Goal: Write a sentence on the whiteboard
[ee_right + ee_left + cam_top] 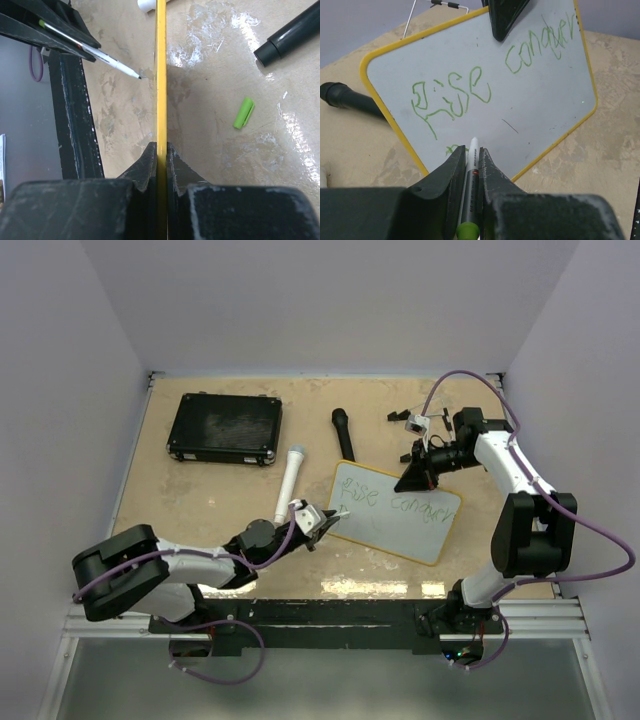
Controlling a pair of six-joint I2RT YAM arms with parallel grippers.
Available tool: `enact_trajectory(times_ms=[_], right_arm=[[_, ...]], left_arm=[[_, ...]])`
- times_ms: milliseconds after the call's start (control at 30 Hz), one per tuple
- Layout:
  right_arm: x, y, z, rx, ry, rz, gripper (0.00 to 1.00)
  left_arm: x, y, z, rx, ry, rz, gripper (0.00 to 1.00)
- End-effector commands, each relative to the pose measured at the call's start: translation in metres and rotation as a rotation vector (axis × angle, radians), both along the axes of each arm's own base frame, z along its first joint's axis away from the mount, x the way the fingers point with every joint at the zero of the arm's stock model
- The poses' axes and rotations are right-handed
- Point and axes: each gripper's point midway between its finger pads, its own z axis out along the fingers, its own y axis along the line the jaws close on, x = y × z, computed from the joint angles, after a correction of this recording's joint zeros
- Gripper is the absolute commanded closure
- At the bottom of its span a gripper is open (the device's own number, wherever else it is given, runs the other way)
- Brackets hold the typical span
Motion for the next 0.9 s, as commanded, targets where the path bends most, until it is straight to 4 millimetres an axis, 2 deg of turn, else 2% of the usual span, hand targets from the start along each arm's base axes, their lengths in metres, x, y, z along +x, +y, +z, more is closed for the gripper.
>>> enact_trajectory(times_ms=[0, 333, 567, 867], right_arm=[[0.009, 0.003, 0.004, 0.025, -0.097, 0.024, 1.0], [0.009, 0.003, 0.005, 0.022, -0.099, 0.021, 1.0], [0.008, 0.003, 0.005, 0.021, -0.102, 0.023, 1.0], [0.009, 0.003, 0.005, 0.019, -0.102, 0.021, 1.0]], left_arm=[[-0.007, 0.001, 0.019, -0.046, -0.035, -0.03, 1.0], [-0.013, -0.012, -0.019, 0.037, 0.046, -0.089, 1.0], [-0.01, -0.012, -0.02, 0.036, 0.045, -0.075, 1.0], [-0.005, -0.009, -0.009, 0.007, 0.024, -0.045, 1.0]])
